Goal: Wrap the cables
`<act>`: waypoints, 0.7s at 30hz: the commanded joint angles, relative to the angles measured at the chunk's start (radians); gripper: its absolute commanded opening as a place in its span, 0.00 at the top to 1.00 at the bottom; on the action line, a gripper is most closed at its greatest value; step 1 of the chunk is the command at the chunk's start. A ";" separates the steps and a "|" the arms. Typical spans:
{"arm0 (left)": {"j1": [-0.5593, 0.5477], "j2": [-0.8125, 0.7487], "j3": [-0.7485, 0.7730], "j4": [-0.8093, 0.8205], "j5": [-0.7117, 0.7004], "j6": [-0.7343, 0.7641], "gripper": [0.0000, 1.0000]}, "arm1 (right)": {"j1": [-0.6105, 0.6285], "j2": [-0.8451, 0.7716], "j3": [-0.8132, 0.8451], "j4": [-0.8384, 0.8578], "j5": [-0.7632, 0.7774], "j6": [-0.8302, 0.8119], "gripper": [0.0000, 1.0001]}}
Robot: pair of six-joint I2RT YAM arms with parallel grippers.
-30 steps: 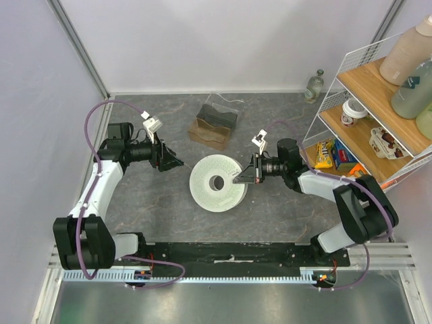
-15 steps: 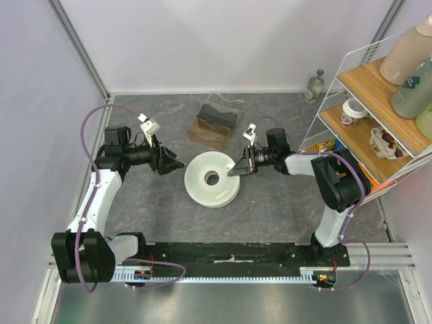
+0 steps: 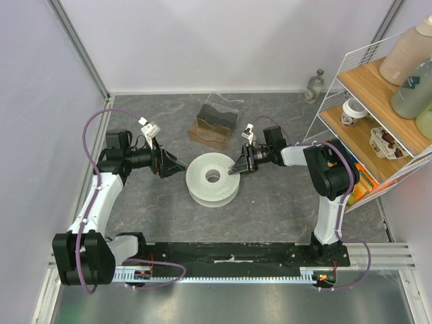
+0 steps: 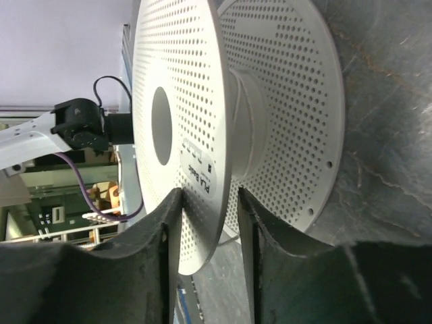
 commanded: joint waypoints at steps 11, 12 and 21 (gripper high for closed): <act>0.002 -0.066 0.070 -0.092 -0.081 -0.022 0.05 | -0.075 -0.090 0.081 -0.451 0.298 -0.419 0.15; 0.004 -0.064 0.083 -0.111 -0.092 -0.019 0.05 | -0.085 -0.109 0.089 -0.476 0.311 -0.448 0.13; 0.002 -0.104 0.119 -0.189 -0.135 0.002 0.04 | -0.092 -0.216 0.144 -0.613 0.295 -0.509 0.02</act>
